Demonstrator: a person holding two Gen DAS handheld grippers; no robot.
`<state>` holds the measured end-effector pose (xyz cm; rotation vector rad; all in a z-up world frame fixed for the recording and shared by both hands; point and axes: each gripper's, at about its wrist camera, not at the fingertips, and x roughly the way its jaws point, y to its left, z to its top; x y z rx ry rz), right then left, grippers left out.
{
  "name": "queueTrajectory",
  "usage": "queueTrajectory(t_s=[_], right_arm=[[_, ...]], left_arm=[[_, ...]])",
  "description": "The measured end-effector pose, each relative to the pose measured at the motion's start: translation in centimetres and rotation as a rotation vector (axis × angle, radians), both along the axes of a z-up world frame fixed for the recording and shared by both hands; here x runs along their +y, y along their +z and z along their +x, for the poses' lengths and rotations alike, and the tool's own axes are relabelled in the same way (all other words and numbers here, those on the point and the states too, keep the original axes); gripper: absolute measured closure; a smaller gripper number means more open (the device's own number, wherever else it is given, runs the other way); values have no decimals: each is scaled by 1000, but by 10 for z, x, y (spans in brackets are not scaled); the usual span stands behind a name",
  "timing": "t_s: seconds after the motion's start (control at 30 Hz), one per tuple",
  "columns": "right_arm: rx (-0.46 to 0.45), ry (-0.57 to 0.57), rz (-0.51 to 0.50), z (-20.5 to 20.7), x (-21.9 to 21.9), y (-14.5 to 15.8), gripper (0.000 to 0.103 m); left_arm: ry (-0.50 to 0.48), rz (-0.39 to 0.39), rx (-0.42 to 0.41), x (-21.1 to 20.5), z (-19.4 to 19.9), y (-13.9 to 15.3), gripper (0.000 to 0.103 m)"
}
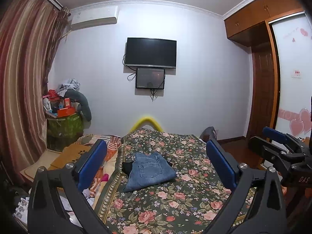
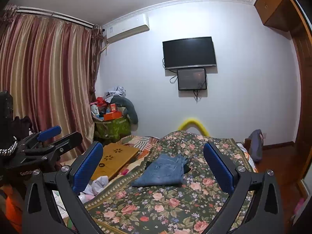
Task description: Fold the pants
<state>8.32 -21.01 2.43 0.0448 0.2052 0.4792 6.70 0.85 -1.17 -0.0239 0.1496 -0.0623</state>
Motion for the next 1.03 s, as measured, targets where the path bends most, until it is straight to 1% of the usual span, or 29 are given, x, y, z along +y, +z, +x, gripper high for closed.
queueTrajectory(t_s=[0.27,0.4,0.53,0.73,1.03], right_arm=[[3,0,3,1,0,0,1],[3,1,3,2,0,1,1],[2,0,3,1,0,1,1],[3,1,2,2,0,0,1],[13,-8,8,3,1,-2,1]], left_arm=[[-5,9,-2,0,1,0,0],[-21,10,1,1,2,-1,0],[-28,27,5,1,3,-2,0],[-33,-3,27,6,7,-5,0],[-40,11,36,4,9,-8,0]])
